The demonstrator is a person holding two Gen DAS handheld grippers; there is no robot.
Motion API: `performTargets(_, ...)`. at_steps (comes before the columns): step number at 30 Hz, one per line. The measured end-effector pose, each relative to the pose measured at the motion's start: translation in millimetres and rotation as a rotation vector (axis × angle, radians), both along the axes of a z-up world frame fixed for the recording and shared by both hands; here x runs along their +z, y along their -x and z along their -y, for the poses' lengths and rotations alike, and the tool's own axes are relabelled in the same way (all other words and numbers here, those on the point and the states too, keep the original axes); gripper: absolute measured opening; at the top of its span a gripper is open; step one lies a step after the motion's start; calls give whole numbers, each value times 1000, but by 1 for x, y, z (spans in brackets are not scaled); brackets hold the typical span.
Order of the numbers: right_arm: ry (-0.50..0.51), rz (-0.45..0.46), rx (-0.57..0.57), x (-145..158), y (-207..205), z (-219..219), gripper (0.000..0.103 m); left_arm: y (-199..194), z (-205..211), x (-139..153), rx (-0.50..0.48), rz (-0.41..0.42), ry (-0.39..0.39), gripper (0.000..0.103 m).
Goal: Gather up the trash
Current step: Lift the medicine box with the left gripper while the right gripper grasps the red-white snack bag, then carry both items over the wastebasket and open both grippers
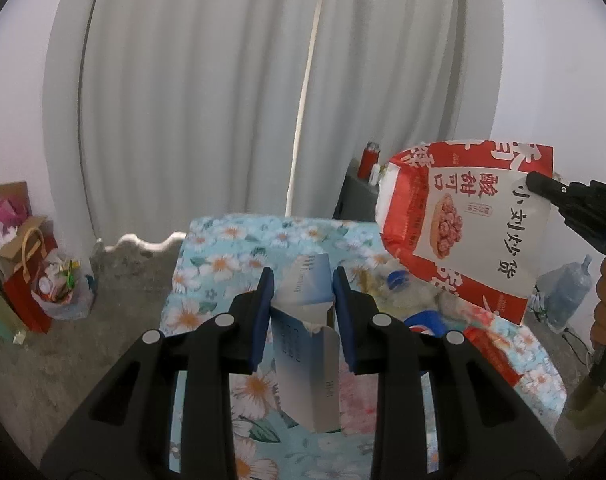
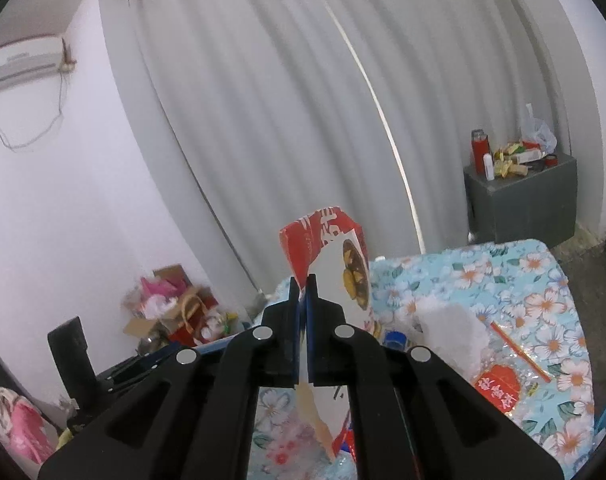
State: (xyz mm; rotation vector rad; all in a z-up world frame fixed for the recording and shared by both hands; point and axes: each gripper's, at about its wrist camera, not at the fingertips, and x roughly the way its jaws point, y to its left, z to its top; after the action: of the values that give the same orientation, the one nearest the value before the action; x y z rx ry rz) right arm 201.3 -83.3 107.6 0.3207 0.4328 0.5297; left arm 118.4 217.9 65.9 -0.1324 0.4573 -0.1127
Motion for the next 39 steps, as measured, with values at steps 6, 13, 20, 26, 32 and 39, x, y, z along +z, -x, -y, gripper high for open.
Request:
performTargets(6,-49,80,-56,24,44,37,3,23,26,36,-58,84,-20,27)
performTargets(13,-102,161,-203,41,108,103,3,30,88,71,-216,138,-36,27)
performTargets(20,-122,167,-413,34,174,176,2,20,185,89,-455,146,-36,27)
performTargets(26,-156,115,-589,8,210,247,3,0,289,90,-657,85,-32,27)
performTargets(32,-231,-1,-756,-38,223,321,2,-16,411,72,-844,1,-85,27)
performTargets(39,-385,-257,-909,-131,209,413,3,-38,550,3,-993,-220,-164,27)
